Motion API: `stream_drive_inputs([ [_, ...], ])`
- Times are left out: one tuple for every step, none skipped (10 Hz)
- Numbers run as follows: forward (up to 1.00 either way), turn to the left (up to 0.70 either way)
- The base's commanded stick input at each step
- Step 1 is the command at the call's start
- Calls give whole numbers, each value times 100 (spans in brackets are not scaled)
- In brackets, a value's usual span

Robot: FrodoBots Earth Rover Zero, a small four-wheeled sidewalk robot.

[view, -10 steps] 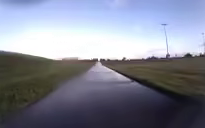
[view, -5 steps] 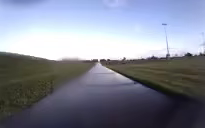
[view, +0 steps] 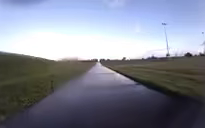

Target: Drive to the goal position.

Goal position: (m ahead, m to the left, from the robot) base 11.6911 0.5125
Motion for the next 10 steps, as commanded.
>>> stream_drive_inputs([
  [45, 0],
  [45, 0],
  [45, 0],
  [45, 0],
  [45, 0],
  [45, 0],
  [45, 0],
  [45, 0],
  [45, 0],
  [45, 0],
])
